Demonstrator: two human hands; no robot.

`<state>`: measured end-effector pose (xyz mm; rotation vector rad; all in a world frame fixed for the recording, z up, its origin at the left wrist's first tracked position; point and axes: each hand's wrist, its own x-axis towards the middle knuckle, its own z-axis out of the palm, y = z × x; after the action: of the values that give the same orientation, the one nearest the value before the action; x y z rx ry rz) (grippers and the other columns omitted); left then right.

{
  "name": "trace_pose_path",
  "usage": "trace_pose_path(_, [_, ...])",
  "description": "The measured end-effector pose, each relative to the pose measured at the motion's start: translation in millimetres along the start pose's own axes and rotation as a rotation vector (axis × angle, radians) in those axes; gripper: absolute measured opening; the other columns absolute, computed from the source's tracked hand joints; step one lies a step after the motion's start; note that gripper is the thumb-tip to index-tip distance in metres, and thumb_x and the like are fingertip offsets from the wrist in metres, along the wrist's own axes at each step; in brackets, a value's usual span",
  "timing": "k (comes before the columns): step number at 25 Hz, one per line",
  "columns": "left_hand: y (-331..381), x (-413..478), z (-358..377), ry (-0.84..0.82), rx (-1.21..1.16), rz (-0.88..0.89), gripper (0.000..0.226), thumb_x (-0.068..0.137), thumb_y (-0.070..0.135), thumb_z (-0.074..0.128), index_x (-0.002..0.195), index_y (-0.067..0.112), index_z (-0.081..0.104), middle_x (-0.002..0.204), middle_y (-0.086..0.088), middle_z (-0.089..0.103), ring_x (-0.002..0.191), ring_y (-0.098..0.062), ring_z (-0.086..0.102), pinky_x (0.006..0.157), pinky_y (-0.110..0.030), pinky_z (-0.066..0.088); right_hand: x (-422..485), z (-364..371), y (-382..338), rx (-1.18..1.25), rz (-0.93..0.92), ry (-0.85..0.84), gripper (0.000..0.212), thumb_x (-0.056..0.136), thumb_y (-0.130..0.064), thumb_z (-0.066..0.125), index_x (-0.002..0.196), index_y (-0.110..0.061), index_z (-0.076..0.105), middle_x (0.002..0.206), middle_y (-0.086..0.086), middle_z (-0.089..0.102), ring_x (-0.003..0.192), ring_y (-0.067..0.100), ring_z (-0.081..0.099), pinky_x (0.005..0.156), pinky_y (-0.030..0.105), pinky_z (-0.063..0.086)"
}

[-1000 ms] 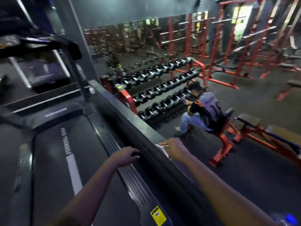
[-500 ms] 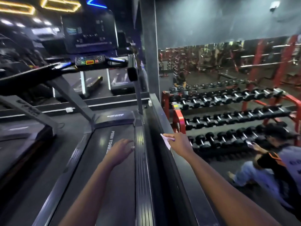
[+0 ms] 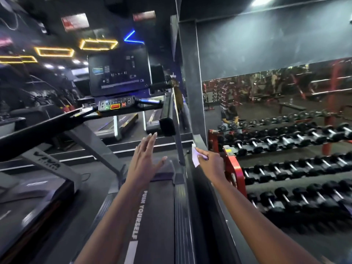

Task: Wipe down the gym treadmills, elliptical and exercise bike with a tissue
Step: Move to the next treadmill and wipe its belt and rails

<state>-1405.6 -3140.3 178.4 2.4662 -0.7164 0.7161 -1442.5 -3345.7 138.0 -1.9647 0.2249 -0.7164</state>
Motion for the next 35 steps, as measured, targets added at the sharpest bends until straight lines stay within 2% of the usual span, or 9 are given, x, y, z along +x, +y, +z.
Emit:
trace_pose_path(2, [-9.4,45.0,9.0,-0.004,0.071,0.028,0.083,0.086,0.037,0.066,0.151,0.015,0.019,0.157,-0.007,0.019,0.145,-0.023,0.016,0.118,-0.035,0.013,37.4,14.7,3.4,0.059,-0.002,0.045,0.034,0.089,-0.002,0.049,0.118,-0.012,0.065,0.113,0.011,0.066,0.078,0.002,0.055,0.056,-0.001,0.036])
trace_pose_path(6, [-21.7,105.1,30.8,-0.005,0.147,0.075,0.087,0.082,0.042,0.069,0.150,0.019,0.021,0.157,-0.005,0.021,0.144,-0.024,0.021,0.117,-0.037,0.017,107.3,42.4,9.8,0.154,-0.034,0.056,0.036,0.089,-0.005,0.050,0.117,-0.020,0.066,0.094,0.008,0.072,0.047,-0.004,0.045,0.052,0.008,0.036])
trace_pose_path(11, [-38.2,153.7,56.6,0.076,0.223,0.014,0.101,0.069,0.076,0.050,0.150,0.020,0.026,0.153,-0.006,0.030,0.141,-0.024,0.028,0.115,-0.040,0.026,182.2,68.2,6.2,0.272,-0.432,0.110,0.034,0.086,0.006,0.054,0.112,-0.012,0.068,0.110,-0.004,0.068,0.090,-0.026,0.051,0.078,-0.002,0.037])
trace_pose_path(14, [-46.6,172.0,66.6,0.032,0.246,-0.015,0.116,0.060,0.090,0.032,0.150,0.016,0.026,0.152,-0.005,0.032,0.140,-0.021,0.029,0.116,-0.037,0.024,203.9,89.0,5.4,0.256,-0.714,0.031,0.037,0.083,0.006,0.048,0.109,-0.011,0.070,0.112,-0.005,0.067,0.108,-0.009,0.055,0.096,0.011,0.040])
trace_pose_path(17, [-50.1,175.8,72.2,0.046,0.206,-0.015,0.115,0.060,0.087,0.038,0.145,0.011,0.036,0.146,-0.004,0.042,0.136,-0.019,0.035,0.113,-0.029,0.022,210.9,109.5,14.7,0.232,-0.905,-0.027,0.041,0.083,-0.004,0.042,0.115,-0.008,0.067,0.119,0.000,0.065,0.114,0.004,0.056,0.101,0.016,0.039])
trace_pose_path(22, [-53.0,176.5,75.5,0.118,0.230,0.039,0.090,0.069,0.071,0.051,0.132,0.006,0.054,0.135,-0.004,0.055,0.127,-0.007,0.035,0.110,-0.041,0.032,258.9,129.1,24.6,0.260,-0.882,-0.066,0.036,0.085,-0.004,0.047,0.116,-0.007,0.066,0.120,0.000,0.064,0.114,0.005,0.056,0.102,0.017,0.038])
trace_pose_path(28, [-47.3,174.9,72.6,0.097,0.188,0.010,0.087,0.071,0.071,0.050,0.136,0.013,0.051,0.136,0.003,0.053,0.125,-0.006,0.040,0.108,-0.040,0.039,296.3,143.0,25.6,0.333,-0.650,-0.076,0.038,0.080,0.010,0.053,0.108,-0.009,0.070,0.112,-0.001,0.068,0.108,0.003,0.059,0.097,0.030,0.046])
trace_pose_path(32, [-43.1,177.5,68.3,0.078,0.173,0.048,0.082,0.073,0.071,0.051,0.141,0.026,0.043,0.137,0.014,0.047,0.126,-0.001,0.039,0.107,-0.034,0.036,239.9,120.1,27.1,0.516,-0.486,0.069,0.030,0.089,0.004,0.054,0.111,-0.010,0.068,0.113,-0.010,0.066,0.108,-0.002,0.059,0.093,0.014,0.044])
trace_pose_path(35, [-41.0,181.0,72.3,0.009,0.223,0.126,0.089,0.069,0.069,0.056,0.144,0.024,0.039,0.142,0.009,0.045,0.130,-0.005,0.038,0.110,-0.033,0.035,174.3,124.6,30.3,0.634,-0.507,0.055,0.031,0.092,-0.001,0.052,0.120,-0.008,0.063,0.121,-0.006,0.063,0.115,0.003,0.056,0.096,0.019,0.044])
